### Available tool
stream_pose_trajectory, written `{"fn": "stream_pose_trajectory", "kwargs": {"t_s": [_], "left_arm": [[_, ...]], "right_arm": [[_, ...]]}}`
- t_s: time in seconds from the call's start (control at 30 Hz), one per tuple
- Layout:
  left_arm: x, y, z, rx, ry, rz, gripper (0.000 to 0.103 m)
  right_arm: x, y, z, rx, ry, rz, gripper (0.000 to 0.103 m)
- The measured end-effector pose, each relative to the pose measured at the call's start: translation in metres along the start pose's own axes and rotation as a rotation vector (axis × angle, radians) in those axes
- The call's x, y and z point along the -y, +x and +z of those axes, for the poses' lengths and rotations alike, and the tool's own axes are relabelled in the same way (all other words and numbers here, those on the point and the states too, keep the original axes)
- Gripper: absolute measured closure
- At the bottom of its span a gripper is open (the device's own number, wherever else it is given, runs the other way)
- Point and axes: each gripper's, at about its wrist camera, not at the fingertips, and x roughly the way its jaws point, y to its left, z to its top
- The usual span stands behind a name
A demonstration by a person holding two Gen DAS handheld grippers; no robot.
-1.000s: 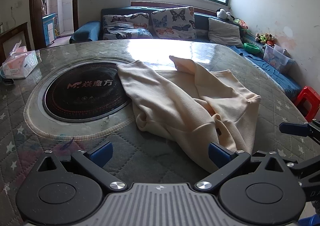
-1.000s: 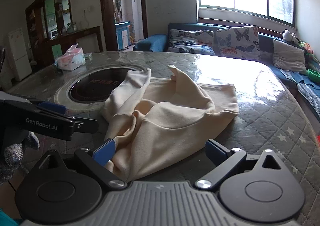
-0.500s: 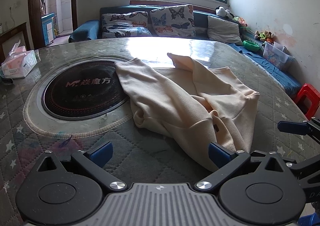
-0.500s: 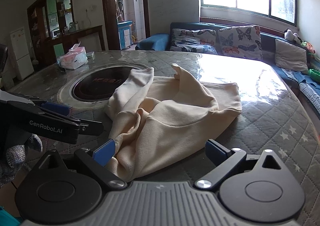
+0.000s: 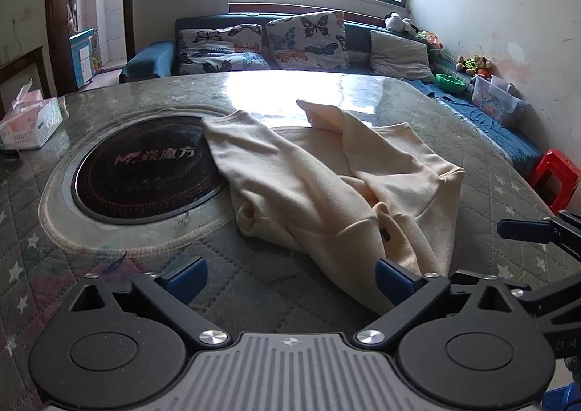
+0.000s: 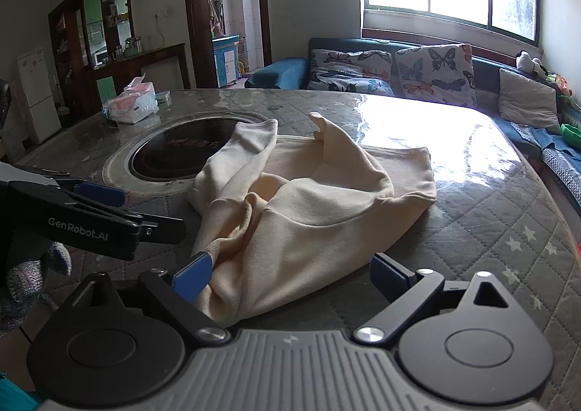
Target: Fold clothes
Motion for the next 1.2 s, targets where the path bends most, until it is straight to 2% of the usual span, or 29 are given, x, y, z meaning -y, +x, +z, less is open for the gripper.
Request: {"fn": "stream_pose_trajectory", "kwargs": {"t_s": [0.23, 0.5, 0.9, 0.97, 1.2], "left_arm": [[0.002, 0.004, 0.014, 0.022, 0.022, -0.01, 0.019], [0.004, 0.02, 0.038, 0.046, 0.038, -0.012, 0.019], [-0.001, 0.077, 0.081, 0.008, 0.015, 0.02, 0.019], [-0.002, 0.088, 0.085, -0.007, 0.012, 0.021, 0.024], [-0.008, 0.118, 0.092, -0.05, 0.01, 0.034, 0.029]], "right_arm": [[0.01, 0.007, 0.011, 0.003, -0.004, -0.017, 0.014], [0.029, 0.028, 0.035, 0.003, 0.0, -0.036, 0.019], [0.05, 0.077, 0.078, -0.018, -0.005, -0.022, 0.031], [0.053, 0.087, 0.085, -0.022, -0.007, -0.018, 0.034], [0.057, 0.129, 0.113, -0.036, -0.039, 0.005, 0.036]]}}
